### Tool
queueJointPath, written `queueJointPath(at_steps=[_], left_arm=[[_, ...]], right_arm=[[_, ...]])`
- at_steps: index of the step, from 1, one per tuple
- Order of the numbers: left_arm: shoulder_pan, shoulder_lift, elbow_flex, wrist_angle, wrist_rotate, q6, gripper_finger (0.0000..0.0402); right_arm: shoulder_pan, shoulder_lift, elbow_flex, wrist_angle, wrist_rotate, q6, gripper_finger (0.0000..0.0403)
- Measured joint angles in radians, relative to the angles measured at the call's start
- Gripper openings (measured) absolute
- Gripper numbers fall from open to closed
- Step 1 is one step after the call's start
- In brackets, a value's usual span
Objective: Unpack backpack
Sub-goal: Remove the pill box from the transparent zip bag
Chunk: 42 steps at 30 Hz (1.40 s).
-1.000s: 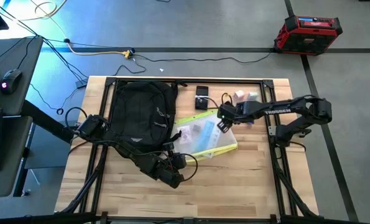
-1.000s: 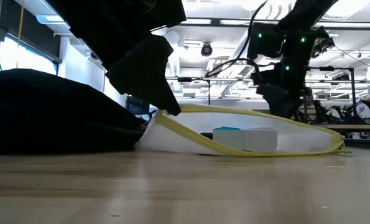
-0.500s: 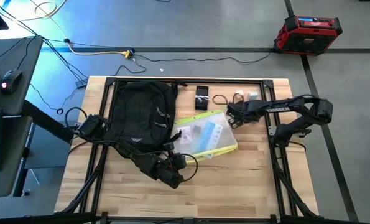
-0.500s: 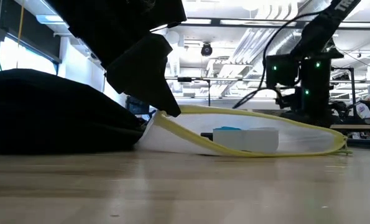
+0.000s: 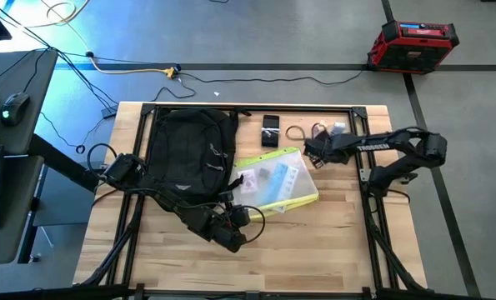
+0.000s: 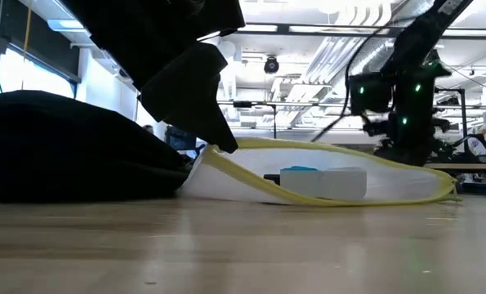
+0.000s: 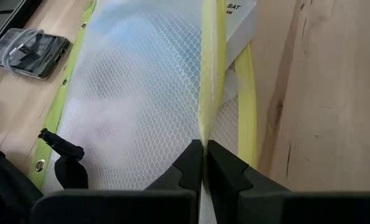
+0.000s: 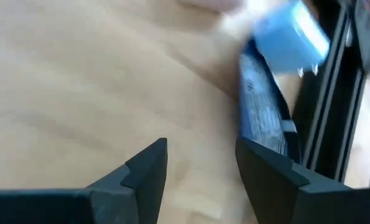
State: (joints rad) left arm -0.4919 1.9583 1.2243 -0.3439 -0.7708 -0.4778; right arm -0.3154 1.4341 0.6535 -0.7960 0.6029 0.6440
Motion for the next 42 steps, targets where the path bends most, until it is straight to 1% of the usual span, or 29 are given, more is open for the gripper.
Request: queueJointPath(at_steps=[2, 4, 7, 9, 10, 12, 15, 18, 21, 23, 24, 26, 29, 33, 37, 39, 42], left_arm=[[0.000, 0.000, 0.000, 0.000, 0.000, 0.000, 0.0000], [0.000, 0.000, 0.000, 0.000, -0.001, 0.000, 0.0000], [0.000, 0.000, 0.000, 0.000, -0.001, -0.003, 0.0000], [-0.001, 0.000, 0.000, 0.001, -0.001, -0.008, 0.0000], [-0.001, 0.000, 0.000, 0.001, -0.001, -0.008, 0.0000], [-0.001, 0.000, 0.000, 0.001, -0.001, -0.008, 0.0000], [-0.001, 0.000, 0.000, 0.004, -0.001, -0.008, 0.0000], [-0.001, 0.000, 0.000, 0.006, -0.002, -0.008, 0.0000], [-0.001, 0.000, 0.000, 0.011, -0.002, -0.010, 0.0000], [-0.001, 0.000, 0.000, 0.024, -0.008, -0.009, 0.0000], [-0.001, 0.000, 0.000, 0.032, -0.010, -0.009, 0.0000], [-0.001, 0.000, 0.000, 0.036, -0.016, -0.009, 0.0000], [-0.001, 0.000, 0.000, 0.036, -0.023, 0.001, 0.0000], [0.000, 0.000, 0.000, 0.036, -0.024, 0.001, 0.0000], [0.000, 0.000, 0.000, 0.035, -0.024, 0.001, 0.0000], [-0.001, 0.000, 0.000, 0.035, -0.025, 0.001, 0.0000], [0.000, 0.000, 0.000, 0.035, -0.025, 0.008, 0.0000]], right_arm=[[0.118, -0.036, 0.007, 0.001, -0.002, 0.014, 0.0177], [0.256, -0.076, 0.007, -0.001, -0.010, 0.062, 0.0177], [0.489, -0.137, 0.007, 0.004, -0.013, 0.188, 0.0177], [0.634, -0.163, 0.007, 0.053, -0.001, 0.280, 0.0177], [0.700, -0.170, 0.007, 0.095, 0.014, 0.317, 0.0177], [0.816, -0.168, 0.007, 0.230, 0.049, 0.333, 0.0177], [0.927, -0.118, 0.007, 0.512, 0.072, 0.199, 0.0177], [0.956, -0.027, 0.007, 0.743, 0.079, 0.072, 0.0177], [0.943, 0.085, 0.007, 0.915, 0.075, -0.004, 0.0177], [0.929, 0.149, 0.007, 1.038, 0.047, -0.090, 0.0177], [0.921, 0.179, 0.011, 1.091, 0.029, -0.132, 0.0177], [0.903, 0.230, 0.036, 1.118, 0.000, -0.181, 0.0177], [0.872, 0.287, 0.101, 1.058, -0.010, -0.199, 0.0177], [0.846, 0.346, 0.216, 0.823, -0.007, -0.236, 0.0177], [0.839, 0.375, 0.330, 0.598, 0.039, -0.242, 0.0177], [0.839, 0.380, 0.367, 0.530, 0.059, -0.251, 0.0177], [0.838, 0.380, 0.383, 0.483, 0.093, -0.243, 0.0177]])
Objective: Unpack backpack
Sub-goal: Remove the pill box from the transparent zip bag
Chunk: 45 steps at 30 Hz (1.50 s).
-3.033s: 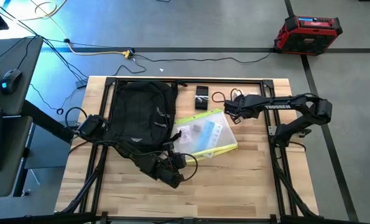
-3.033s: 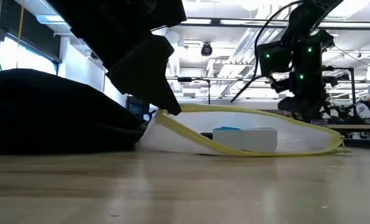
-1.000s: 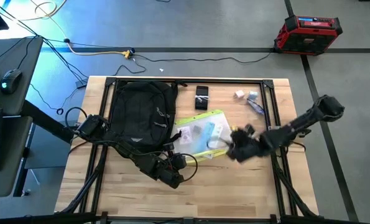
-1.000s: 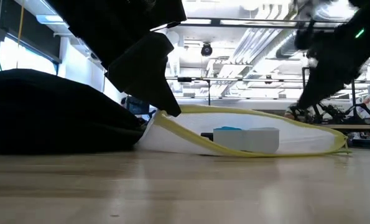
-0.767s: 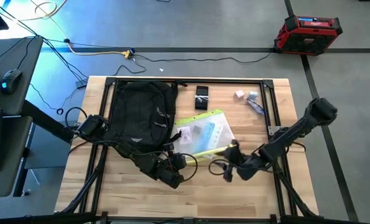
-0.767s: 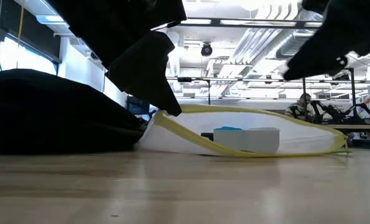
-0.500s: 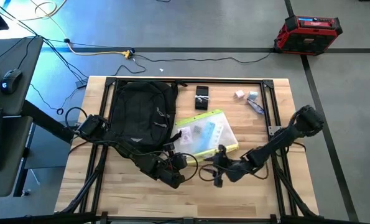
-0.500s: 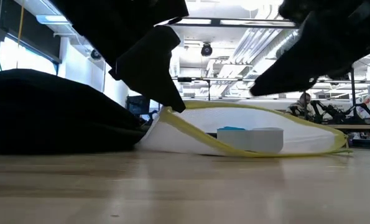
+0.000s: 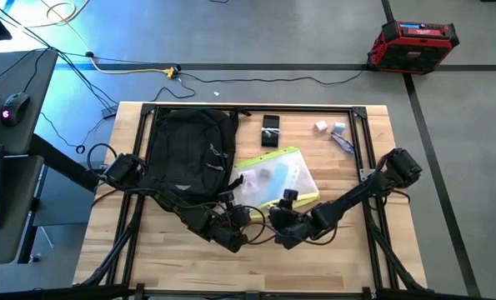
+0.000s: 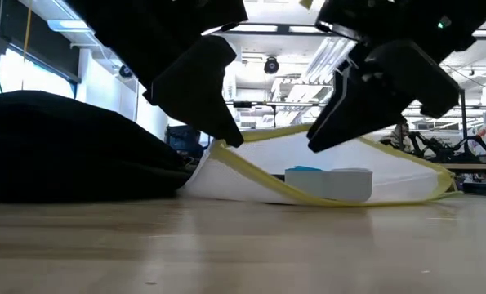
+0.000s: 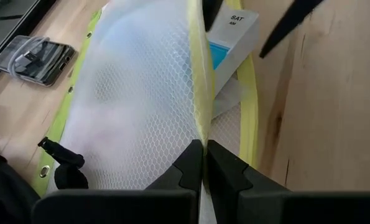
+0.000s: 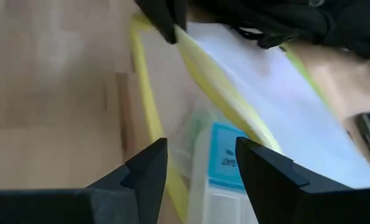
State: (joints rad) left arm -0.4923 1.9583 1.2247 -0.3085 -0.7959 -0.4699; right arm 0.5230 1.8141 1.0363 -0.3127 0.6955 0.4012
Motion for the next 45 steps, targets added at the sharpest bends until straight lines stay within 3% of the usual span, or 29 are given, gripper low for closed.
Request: queueJointPath(at_steps=[5, 15, 23, 33, 45], left_arm=[[-0.001, 0.000, 0.000, -0.002, 0.000, 0.001, 0.0000], [-0.001, 0.000, 0.000, -0.001, 0.000, 0.001, 0.0000], [-0.001, 0.000, 0.000, -0.005, 0.001, 0.001, 0.0000], [0.000, 0.000, 0.000, -0.017, 0.002, -0.026, 0.0000], [0.015, 0.000, 0.000, -0.047, -0.002, -0.061, 0.0000]], right_arm=[[-0.026, 0.000, -0.004, -0.094, -0.028, 0.069, 0.0191], [-0.088, 0.000, -0.004, -0.123, -0.061, 0.044, 0.0270], [-0.135, 0.000, -0.005, -0.124, -0.231, 0.070, 0.0275], [-0.018, -0.002, -0.003, -0.120, -0.311, 0.069, 0.0275], [0.117, -0.002, 0.034, -0.211, -0.261, 0.065, 0.0275]])
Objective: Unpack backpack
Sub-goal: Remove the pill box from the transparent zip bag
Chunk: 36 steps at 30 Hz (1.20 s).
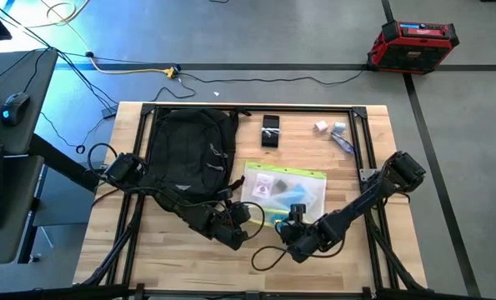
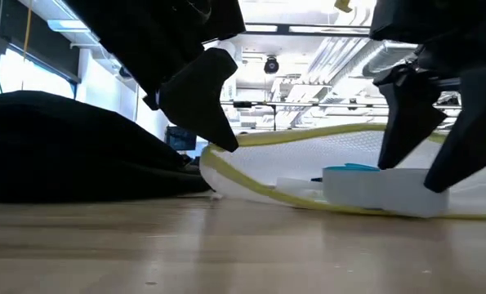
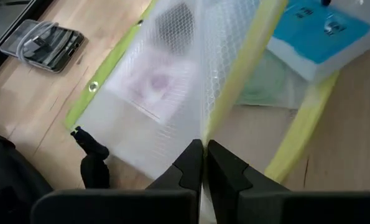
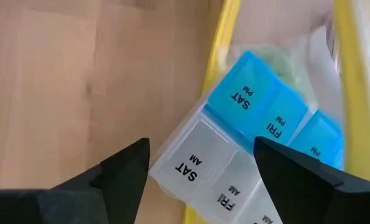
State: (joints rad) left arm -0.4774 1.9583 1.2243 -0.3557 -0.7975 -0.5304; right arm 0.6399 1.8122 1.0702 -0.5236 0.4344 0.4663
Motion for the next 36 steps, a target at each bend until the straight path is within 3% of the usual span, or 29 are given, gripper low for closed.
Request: queueJointPath(at_steps=[5, 9, 14, 21, 29, 32, 36], left_arm=[[0.000, 0.000, 0.000, -0.001, 0.000, 0.000, 0.0000], [-0.001, 0.000, 0.000, -0.002, 0.003, 0.000, 0.0000], [-0.001, 0.000, 0.000, -0.007, 0.003, -0.014, 0.0000], [0.000, 0.000, 0.000, -0.026, 0.002, -0.027, 0.0000], [0.013, 0.000, 0.000, -0.114, -0.005, -0.107, 0.0000], [0.013, 0.000, 0.000, -0.112, -0.005, -0.113, 0.0000], [0.013, 0.000, -0.001, -0.075, 0.011, -0.112, 0.0000]], right_arm=[[0.006, 0.000, 0.000, 0.043, 0.002, -0.045, 0.0275], [0.016, -0.001, 0.002, 0.064, -0.099, -0.018, 0.0275], [0.044, -0.006, 0.007, -0.017, -0.132, 0.063, 0.0275], [0.081, 0.001, 0.099, -0.156, -0.155, 0.025, 0.0275], [0.110, 0.000, 0.160, -0.372, -0.305, 0.261, 0.0275], [0.115, 0.000, 0.159, -0.383, -0.269, 0.376, 0.0275], [0.078, 0.000, 0.159, -0.366, -0.169, 0.662, 0.0275]])
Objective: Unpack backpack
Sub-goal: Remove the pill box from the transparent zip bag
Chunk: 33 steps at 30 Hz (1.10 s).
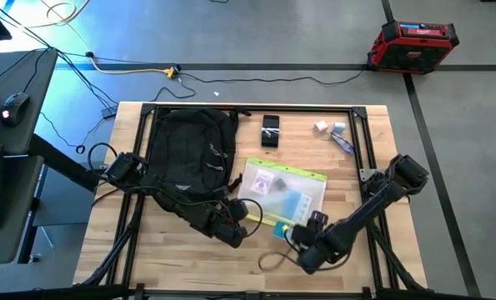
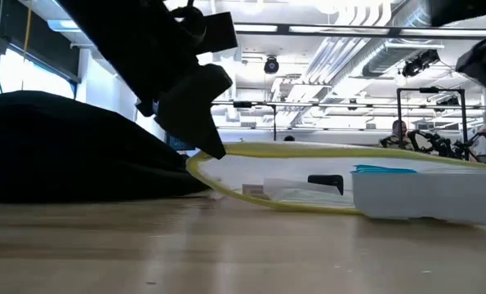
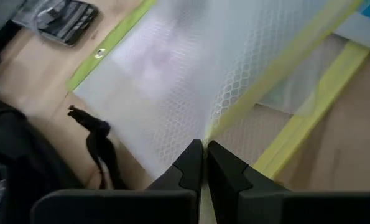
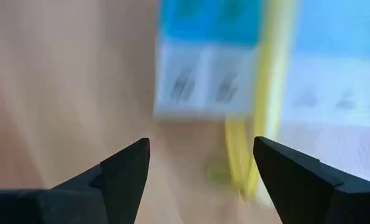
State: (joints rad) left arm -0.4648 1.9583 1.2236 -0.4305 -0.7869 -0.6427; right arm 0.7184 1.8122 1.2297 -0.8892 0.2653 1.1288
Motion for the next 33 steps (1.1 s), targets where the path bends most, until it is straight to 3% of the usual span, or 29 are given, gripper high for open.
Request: queueJointPath(at_steps=[4, 14, 22, 27, 33], left_arm=[[0.000, 0.000, 0.000, 0.075, 0.058, 0.027, 0.0000], [-0.025, 0.044, 0.000, 0.301, 0.164, 0.095, 0.0000], [-0.016, 0.056, 0.000, 0.306, 0.175, 0.097, 0.0000], [0.004, 0.056, 0.000, 0.313, 0.170, 0.097, 0.0000], [0.022, 0.056, 0.000, 0.300, 0.169, 0.105, 0.0000]], right_arm=[[-0.051, 0.000, 0.000, 0.022, -0.057, 0.149, 0.0275], [-0.142, 0.000, 0.000, -0.034, -0.204, 0.120, 0.0278], [-0.153, 0.034, 0.003, -0.023, -0.210, 0.145, 0.0298], [-0.176, 0.060, 0.004, 0.098, -0.191, 0.035, 0.0299], [-0.179, 0.067, 0.002, 0.325, -0.179, -0.231, 0.0298]])
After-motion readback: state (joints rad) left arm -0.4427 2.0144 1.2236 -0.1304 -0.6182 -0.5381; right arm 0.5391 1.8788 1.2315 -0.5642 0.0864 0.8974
